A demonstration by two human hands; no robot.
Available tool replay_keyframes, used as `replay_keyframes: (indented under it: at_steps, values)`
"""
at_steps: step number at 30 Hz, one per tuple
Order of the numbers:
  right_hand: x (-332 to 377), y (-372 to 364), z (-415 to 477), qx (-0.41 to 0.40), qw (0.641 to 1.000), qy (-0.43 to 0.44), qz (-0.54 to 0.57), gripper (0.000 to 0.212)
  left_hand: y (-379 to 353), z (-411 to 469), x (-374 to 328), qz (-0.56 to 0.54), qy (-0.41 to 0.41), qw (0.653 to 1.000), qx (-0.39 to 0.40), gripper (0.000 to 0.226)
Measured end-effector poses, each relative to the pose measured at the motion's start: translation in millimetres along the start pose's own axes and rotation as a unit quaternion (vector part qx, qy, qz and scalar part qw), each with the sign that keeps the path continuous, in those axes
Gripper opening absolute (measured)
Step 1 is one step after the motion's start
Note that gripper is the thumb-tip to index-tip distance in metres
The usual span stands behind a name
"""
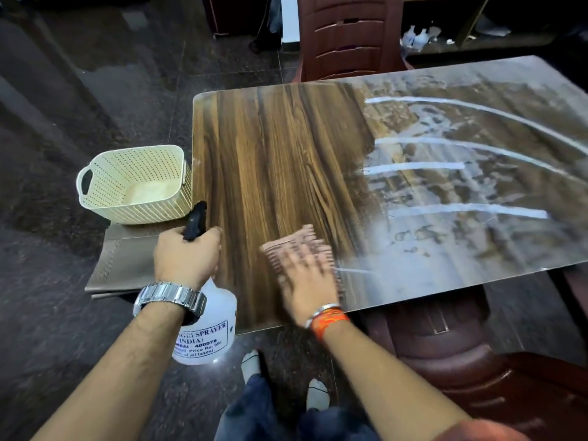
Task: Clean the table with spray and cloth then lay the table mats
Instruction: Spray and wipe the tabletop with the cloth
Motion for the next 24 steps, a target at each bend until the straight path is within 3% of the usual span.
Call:
replay_keyframes:
  at_steps: [3, 6, 9, 11, 14, 16, 24]
  values:
    - [-103.9, 32.6, -22.5, -0.044, 0.983, -0.178, -0.006, 0.058, -9.5, -10.2, 2.4, -0.010, 0.002, 1.000, 0.018, 0.027]
    - [-128.3, 41.4, -40.2, -0.085, 0.960, -0.268, 0.003, 0.058, -12.7, -17.4, 7.5, -0.013, 0.004, 1.000, 0.018, 0.025]
    - [-50.2, 15.8, -40.6, -0.079, 0.982, -0.168, 0.013, 0.062, -8.8, -24.3, 12.1, -0.015, -0.001, 1.000, 0.011, 0.024]
    - [30.8, -12.2, -44.8, -0.027, 0.998, -0.033, 0.038, 0.061, -2.6, -26.1, 14.5, -0.004, -0.001, 1.000, 0.006, 0.025]
    - [110.8, -57.0, -54.3, 0.084, 0.991, 0.102, 0.034, 0.063, 11.7, -27.3, 17.7, 0.008, 0.001, 1.000, -0.010, 0.024]
    - [122.8, -70.4, -52.4, 0.107, 0.986, 0.128, 0.015, 0.064, 18.4, -25.3, 18.5, 0.010, 0.004, 1.000, -0.017, 0.025]
    - [130.3, -76.6, -20.0, 0.113, 0.989, 0.087, 0.029, 0.066, 25.4, 5.5, 28.0, 0.004, 0.022, 1.000, -0.007, 0.035]
Point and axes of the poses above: each hand's wrist, its own z-axis towards the middle knuckle, its own y-axis out of the back of the hand, x = y × z, the point moved 9 cm from there along z, towards the middle knuckle, and after that the axes turned 12 degrees about z, right-handed, at the moved point
